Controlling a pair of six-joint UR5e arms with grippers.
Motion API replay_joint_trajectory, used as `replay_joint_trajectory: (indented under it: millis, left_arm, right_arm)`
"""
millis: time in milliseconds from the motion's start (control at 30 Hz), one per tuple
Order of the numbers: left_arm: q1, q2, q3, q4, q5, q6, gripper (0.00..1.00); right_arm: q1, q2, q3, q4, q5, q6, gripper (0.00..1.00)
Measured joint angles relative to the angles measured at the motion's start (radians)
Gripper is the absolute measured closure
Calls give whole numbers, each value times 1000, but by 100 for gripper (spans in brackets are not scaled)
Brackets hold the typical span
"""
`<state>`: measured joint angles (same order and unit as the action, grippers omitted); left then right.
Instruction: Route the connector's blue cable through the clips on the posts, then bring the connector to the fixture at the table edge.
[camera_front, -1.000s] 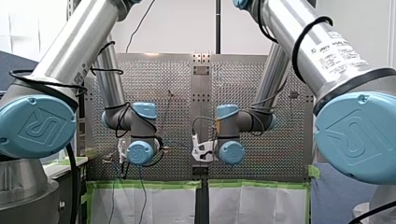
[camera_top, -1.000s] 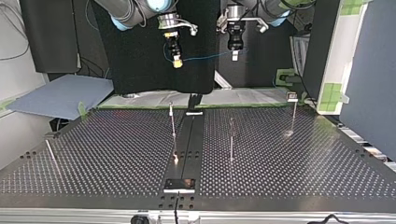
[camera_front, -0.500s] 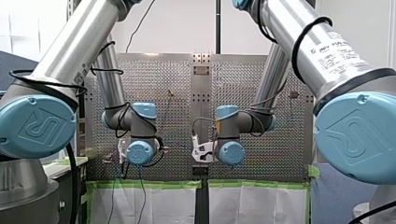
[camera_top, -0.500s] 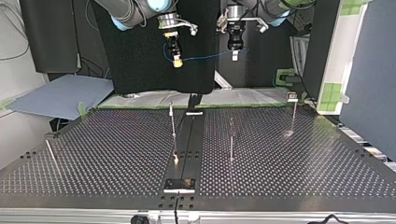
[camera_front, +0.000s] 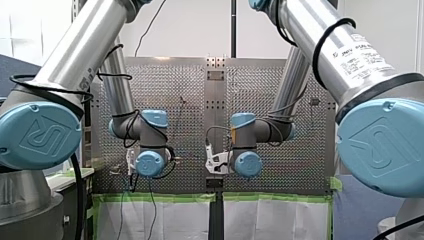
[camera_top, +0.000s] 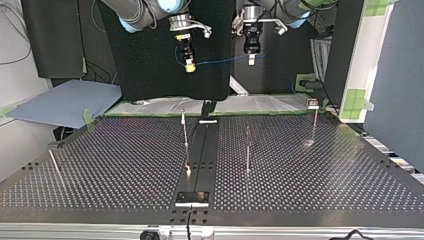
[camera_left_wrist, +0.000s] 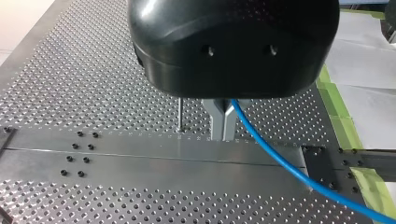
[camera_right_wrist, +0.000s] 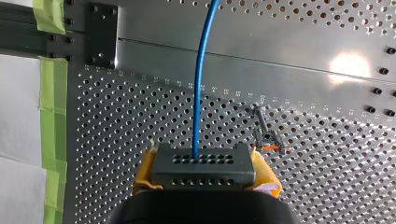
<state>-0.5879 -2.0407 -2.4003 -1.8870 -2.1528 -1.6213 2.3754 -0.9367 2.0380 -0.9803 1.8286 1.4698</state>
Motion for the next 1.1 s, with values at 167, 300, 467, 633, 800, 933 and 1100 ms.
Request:
replay_joint_trajectory:
  millis: [167, 300, 467, 633, 800, 933, 1100]
  left_arm:
    - [0, 0, 0, 0, 0, 0, 99]
    - [11, -12, -10, 14, 13, -15, 99]
    - [18, 5, -12, 7, 15, -49, 99]
    - [27, 47, -12, -33, 4, -71, 99]
    - [41, 93, -1, -79, -25, -71, 99]
    - [51, 131, 20, -117, -32, -72, 99]
    - [59, 173, 57, -160, -35, -70, 99]
  right_arm:
    - [0, 0, 0, 0, 0, 0, 100]
    - [12, -3, -11, 11, 11, 11, 100]
    - [35, -32, -45, 45, 45, 45, 100]
    - [36, -73, -87, 87, 61, 87, 100]
    - [26, -120, -109, 123, 46, 133, 100]
    - [12, -156, -113, 147, 42, 150, 100]
    - [-4, -200, -128, 174, 28, 152, 100]
